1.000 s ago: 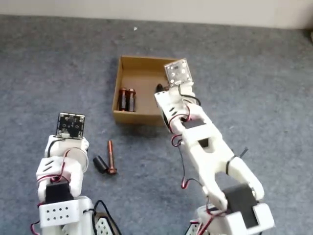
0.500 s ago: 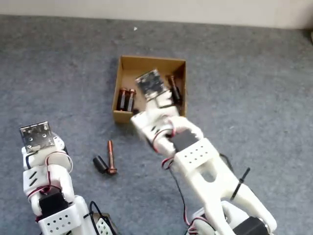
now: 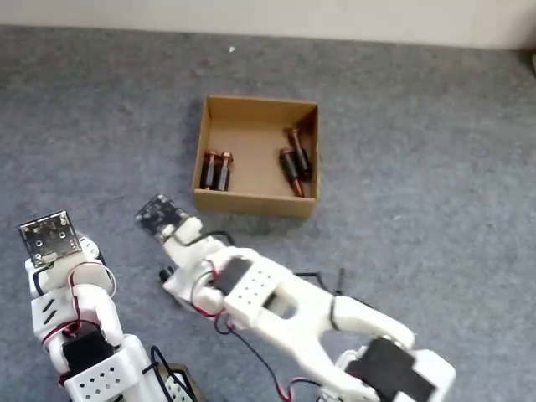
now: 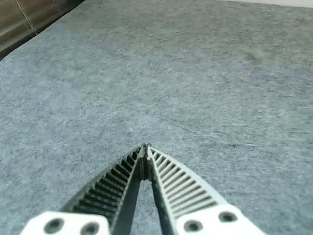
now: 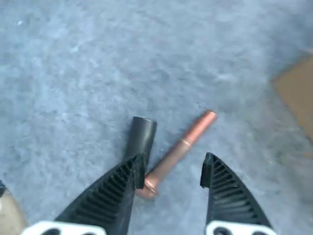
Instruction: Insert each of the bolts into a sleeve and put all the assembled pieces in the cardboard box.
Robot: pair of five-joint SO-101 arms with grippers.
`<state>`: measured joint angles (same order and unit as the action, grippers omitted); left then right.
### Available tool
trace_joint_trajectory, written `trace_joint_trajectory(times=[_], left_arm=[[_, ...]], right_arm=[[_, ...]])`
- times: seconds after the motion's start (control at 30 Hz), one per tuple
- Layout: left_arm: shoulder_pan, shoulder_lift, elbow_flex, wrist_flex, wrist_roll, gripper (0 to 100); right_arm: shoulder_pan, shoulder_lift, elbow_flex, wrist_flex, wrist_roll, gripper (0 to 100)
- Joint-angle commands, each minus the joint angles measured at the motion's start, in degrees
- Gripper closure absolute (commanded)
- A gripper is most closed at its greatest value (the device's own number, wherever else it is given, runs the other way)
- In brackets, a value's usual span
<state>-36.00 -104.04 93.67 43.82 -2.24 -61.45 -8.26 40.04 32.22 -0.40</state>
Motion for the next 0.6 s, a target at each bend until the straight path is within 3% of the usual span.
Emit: trace_joint_trajectory(times=[0.0,0.57], left_arm=[[-0.57,-0.4,-1.27,-1.32,0.7,99],[-0.57,-0.4,-1.27,-1.32,0.7,99]], right_arm=[[-1.54,2.95,-5.85,-1.19,-0.79,82.2],[-3.65,17.63,-13.05,-1.27,-0.44,83.7]])
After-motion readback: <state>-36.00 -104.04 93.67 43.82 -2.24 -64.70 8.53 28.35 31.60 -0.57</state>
